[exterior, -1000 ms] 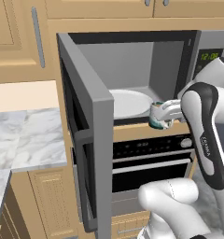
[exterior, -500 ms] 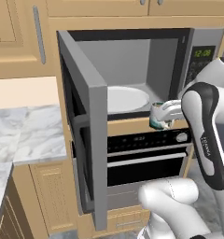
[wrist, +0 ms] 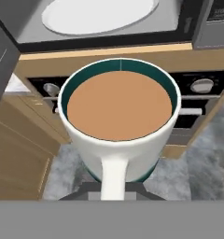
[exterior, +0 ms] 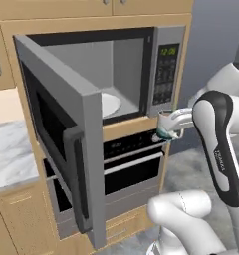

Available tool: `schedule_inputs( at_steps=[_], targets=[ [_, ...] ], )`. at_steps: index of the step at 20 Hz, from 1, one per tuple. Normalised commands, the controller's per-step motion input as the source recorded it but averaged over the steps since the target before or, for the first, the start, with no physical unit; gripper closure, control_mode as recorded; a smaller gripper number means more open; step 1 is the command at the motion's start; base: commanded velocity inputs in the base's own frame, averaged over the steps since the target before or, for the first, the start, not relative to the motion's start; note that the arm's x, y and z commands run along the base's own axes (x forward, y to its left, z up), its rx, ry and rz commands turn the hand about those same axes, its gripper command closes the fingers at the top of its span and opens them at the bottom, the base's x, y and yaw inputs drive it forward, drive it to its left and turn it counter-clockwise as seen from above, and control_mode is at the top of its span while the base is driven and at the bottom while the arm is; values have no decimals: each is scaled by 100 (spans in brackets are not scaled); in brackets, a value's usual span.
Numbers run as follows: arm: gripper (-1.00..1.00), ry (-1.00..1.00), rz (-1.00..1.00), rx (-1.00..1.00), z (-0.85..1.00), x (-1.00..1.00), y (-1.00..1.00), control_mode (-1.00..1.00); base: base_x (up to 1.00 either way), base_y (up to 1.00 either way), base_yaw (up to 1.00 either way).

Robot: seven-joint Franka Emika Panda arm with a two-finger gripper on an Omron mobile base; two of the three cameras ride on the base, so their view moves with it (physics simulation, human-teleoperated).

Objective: Pick the cup of tea, navigate to the dining table, and place it on the saucer.

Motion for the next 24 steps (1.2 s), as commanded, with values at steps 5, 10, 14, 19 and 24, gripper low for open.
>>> schedule_inputs(
  at_steps=[5,10,14,19,24],
  targets=[
    [100,0,0,0,0,0,0,100,0,7,-90],
    [100,0,0,0,0,0,0,100,0,21,-97],
    [100,0,0,0,0,0,0,100,0,21,-98],
    [100,0,0,0,0,0,0,100,0,15,-100],
    [100,0,0,0,0,0,0,100,0,13,-100]
  ],
)
